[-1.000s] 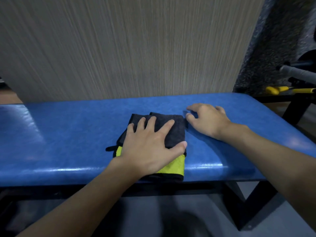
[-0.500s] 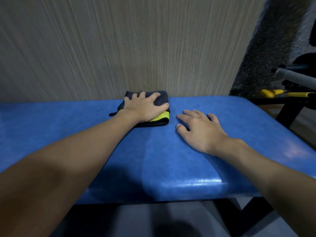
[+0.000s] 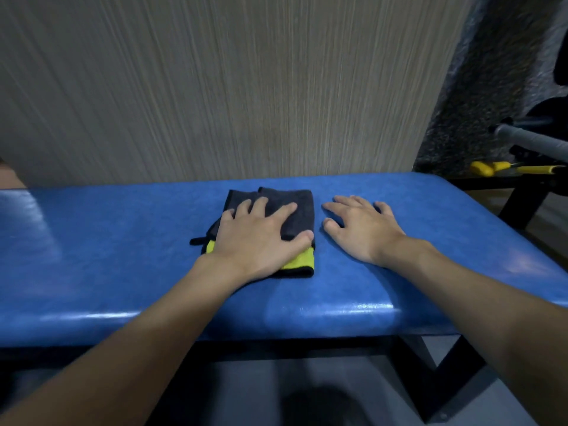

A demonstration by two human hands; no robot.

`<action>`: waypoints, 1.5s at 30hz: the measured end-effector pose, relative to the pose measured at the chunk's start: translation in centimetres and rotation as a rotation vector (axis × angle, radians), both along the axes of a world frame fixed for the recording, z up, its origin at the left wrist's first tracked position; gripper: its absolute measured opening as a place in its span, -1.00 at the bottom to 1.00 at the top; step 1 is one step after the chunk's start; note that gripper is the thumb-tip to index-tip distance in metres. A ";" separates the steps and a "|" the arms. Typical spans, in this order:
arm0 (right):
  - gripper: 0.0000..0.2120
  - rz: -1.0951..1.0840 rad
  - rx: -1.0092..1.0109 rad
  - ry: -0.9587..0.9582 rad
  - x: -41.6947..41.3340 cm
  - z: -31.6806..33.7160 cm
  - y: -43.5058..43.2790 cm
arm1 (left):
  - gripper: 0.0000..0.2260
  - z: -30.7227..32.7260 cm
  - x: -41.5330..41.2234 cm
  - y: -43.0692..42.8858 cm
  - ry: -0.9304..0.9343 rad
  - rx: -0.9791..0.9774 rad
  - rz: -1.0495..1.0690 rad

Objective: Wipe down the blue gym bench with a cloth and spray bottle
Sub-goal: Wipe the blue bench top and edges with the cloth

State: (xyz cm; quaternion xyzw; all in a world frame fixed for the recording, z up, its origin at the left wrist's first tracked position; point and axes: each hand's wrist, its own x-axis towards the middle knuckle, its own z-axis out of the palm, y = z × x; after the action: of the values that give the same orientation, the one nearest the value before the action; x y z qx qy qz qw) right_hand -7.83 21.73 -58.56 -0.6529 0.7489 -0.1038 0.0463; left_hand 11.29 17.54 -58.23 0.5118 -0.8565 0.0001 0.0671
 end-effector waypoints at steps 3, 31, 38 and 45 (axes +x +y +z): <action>-0.54 0.006 0.000 0.011 0.3 0.3 0.5 | -0.26 -0.1 1.9 4.5 -0.024 -0.002 -0.001; -0.46 0.024 0.072 0.037 1.9 0.1 0.5 | -0.31 0.7 -3.0 -11.6 0.004 0.070 0.071; -0.46 0.016 0.061 0.017 2.0 0.4 0.7 | -0.33 0.2 -0.8 -6.7 -0.008 0.051 0.034; -0.46 0.017 0.065 0.031 1.8 0.3 0.5 | -0.33 -0.1 3.2 2.6 -0.038 0.009 0.012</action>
State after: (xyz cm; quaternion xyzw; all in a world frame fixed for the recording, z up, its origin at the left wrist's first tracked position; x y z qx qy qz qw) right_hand -6.00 22.26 -58.25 -0.6590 0.7468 -0.0692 0.0568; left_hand 14.49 20.17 -58.35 0.5169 -0.8546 0.0063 0.0485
